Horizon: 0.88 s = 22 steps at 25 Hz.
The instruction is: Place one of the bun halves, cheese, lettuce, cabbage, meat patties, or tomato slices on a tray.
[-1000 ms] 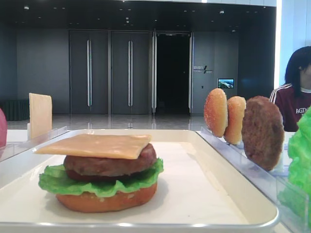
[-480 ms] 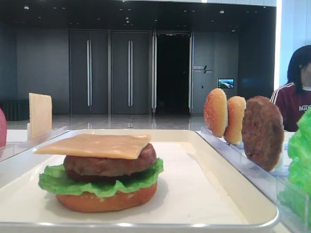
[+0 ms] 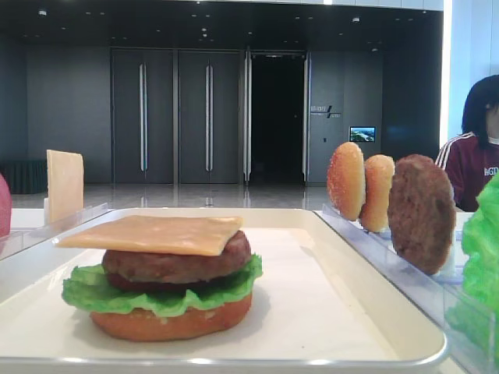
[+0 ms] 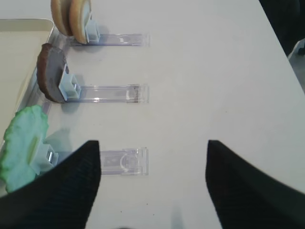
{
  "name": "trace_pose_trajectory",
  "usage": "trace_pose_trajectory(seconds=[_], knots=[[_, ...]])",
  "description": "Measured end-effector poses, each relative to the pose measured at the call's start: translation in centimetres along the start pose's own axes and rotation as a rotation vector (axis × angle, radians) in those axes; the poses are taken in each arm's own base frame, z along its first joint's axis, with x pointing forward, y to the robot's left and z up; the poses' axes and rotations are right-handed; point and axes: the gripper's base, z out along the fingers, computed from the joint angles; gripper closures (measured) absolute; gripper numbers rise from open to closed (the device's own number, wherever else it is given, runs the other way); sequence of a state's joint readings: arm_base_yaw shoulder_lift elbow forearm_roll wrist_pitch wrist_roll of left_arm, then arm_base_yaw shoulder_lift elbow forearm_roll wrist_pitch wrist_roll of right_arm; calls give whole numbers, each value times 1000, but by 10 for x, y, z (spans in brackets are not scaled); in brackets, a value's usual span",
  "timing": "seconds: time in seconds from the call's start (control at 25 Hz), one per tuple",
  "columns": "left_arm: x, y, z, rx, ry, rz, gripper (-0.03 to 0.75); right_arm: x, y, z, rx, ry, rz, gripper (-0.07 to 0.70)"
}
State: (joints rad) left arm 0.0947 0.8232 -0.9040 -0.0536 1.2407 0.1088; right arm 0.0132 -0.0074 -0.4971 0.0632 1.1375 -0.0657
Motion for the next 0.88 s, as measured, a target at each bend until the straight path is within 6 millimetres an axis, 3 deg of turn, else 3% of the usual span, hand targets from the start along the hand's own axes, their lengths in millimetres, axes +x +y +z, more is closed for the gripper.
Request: trace_pose_trajectory(seconds=[0.2,0.48,0.72,0.88], knots=[[56,-6,-5,-3,-127,13,219,0,0,0,0,0,0,153],[115,-11,1,-20,-334,22,219,0,0,0,0,0,0,153],[146,-15,3,-31,-492,29,219,0,0,0,0,0,0,153],[150,-15,3,-28,-525,27,219,0,0,0,0,0,0,153]])
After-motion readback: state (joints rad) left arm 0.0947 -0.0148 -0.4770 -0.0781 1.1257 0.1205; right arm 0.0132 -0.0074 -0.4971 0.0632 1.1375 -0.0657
